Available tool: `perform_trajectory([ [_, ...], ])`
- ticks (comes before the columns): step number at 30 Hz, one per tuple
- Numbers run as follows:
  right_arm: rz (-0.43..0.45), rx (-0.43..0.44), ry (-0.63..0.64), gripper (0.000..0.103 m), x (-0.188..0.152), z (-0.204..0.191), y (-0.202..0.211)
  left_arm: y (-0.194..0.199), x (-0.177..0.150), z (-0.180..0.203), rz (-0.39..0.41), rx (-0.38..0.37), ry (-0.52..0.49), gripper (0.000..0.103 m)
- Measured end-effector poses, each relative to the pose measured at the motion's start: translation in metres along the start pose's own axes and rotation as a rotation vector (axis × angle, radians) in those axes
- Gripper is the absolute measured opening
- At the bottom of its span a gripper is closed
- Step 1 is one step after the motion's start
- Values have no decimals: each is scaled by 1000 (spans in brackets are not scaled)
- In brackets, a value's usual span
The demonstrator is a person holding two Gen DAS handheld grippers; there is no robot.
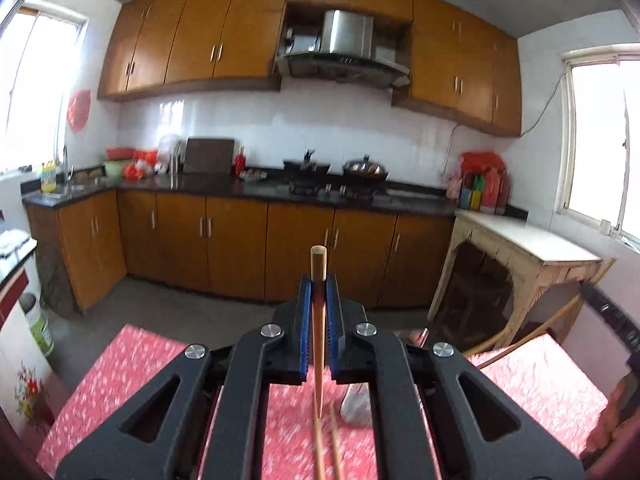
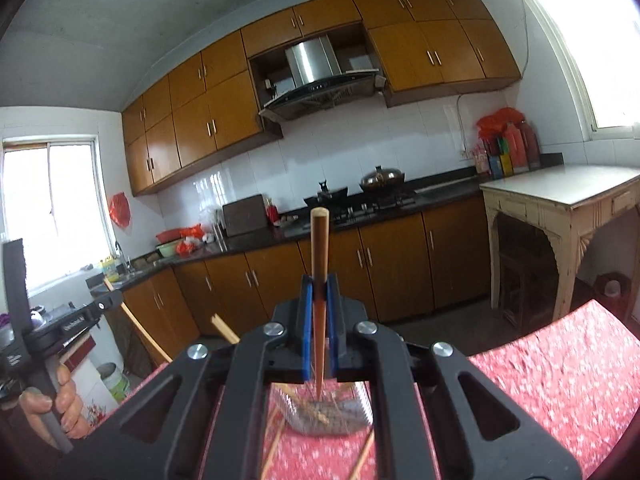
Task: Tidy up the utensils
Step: 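Lift both chopsticks upright and carry them over the wire holder, then lower the chopsticks into the wire holder and open both tools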
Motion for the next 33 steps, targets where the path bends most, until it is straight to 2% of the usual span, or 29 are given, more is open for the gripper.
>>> perform_trajectory([
  [6, -4, -20, 4, 8, 18, 2, -34, -1, 37, 23, 75, -24, 33, 7],
  [11, -56, -9, -3, 8, 10, 6, -63, -24, 36, 35, 67, -47, 57, 7],
  [18, -135, 14, -31, 8, -6, 16, -94, -62, 16, 36, -20, -59, 71, 7],
  [23, -176, 42, -54, 8, -15, 20, -107, -76, 5, 34, -75, -66, 82, 7],
  [29, -220, 43, -68, 8, -23, 21, -121, -92, -4, 34, -126, -59, 76, 7],
  [33, -252, 12, -57, 8, -31, 21, -131, -101, -10, 34, -164, -54, 67, 7],
])
Point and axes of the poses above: each gripper's, at about its wrist camera, not at the fingertips, and y roughly against the way its jaws point, z to its right, x to its top, the point moved 5 cm from there along -y, roughly the way its jaws point, and after that the axes turned 13 degrees about -z, right-handed, at the moved point
